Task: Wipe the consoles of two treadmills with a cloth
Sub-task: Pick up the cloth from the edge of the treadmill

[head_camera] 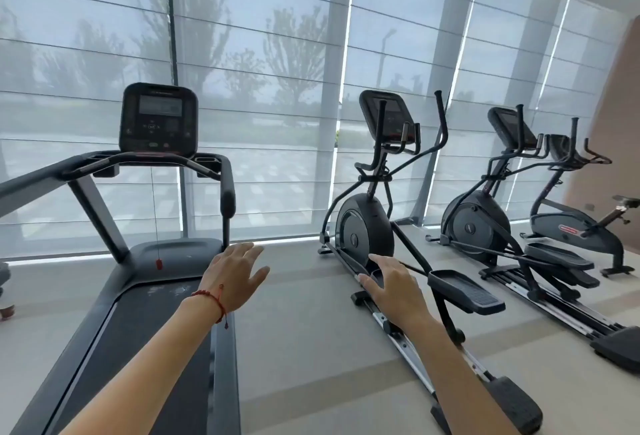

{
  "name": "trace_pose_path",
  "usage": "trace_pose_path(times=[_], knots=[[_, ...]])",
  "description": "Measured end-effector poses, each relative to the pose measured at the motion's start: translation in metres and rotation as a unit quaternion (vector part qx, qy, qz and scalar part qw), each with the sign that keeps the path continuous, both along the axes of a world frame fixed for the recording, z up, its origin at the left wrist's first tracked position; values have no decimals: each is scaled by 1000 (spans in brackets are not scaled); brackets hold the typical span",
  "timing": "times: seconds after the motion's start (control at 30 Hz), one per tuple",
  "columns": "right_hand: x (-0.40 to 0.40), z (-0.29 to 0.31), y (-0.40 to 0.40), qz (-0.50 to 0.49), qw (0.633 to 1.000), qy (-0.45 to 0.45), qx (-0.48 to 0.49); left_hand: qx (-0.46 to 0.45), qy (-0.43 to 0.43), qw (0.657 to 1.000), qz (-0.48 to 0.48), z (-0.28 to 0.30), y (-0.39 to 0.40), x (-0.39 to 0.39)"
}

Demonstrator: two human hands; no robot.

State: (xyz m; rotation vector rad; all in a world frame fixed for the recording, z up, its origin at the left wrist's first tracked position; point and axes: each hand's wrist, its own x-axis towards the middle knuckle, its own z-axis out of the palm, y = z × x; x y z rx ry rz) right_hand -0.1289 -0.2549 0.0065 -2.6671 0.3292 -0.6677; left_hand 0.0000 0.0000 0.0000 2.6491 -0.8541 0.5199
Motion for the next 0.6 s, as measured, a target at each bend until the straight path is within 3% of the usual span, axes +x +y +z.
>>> trace_pose_path(times=[0.27,0.6], knots=[[100,-13,-14,25,999,-7,41,-20,2,1000,14,-15,-15,91],[198,-82,-35,81,995,50,39,16,15,998,62,-93,-20,156]])
